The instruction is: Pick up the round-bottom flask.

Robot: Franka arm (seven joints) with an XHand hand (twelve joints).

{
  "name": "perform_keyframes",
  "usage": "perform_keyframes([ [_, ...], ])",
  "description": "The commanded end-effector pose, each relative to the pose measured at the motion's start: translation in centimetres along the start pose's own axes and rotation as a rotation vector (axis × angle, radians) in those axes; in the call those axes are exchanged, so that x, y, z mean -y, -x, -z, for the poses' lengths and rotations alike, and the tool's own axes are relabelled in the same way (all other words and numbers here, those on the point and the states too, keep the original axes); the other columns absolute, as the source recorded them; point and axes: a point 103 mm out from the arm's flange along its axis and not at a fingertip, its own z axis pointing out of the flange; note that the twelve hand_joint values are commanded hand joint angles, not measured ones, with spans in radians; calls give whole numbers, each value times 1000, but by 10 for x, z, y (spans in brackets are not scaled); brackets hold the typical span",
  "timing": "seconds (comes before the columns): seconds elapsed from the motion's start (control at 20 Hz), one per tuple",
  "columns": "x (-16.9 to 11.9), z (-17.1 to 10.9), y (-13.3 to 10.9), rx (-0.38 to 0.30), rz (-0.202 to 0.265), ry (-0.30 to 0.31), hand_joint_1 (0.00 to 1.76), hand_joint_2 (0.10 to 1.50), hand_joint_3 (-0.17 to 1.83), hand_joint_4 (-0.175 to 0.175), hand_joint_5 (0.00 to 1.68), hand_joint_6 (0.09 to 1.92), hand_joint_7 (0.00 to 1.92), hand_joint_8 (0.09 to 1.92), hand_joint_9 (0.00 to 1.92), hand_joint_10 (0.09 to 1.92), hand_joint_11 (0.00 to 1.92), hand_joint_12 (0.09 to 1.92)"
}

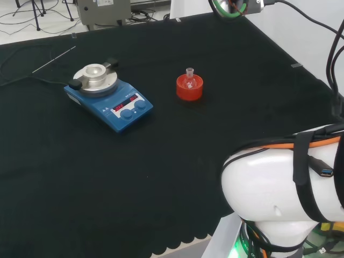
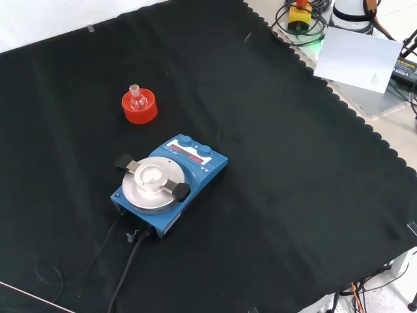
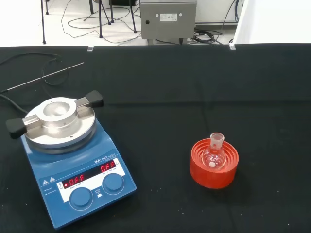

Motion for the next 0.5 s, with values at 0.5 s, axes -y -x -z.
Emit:
perform_keyframes([
  [0.5,3,19,-6,7,2,7,110,1252,349,20,243,87,199,143,156,544,0,1127],
])
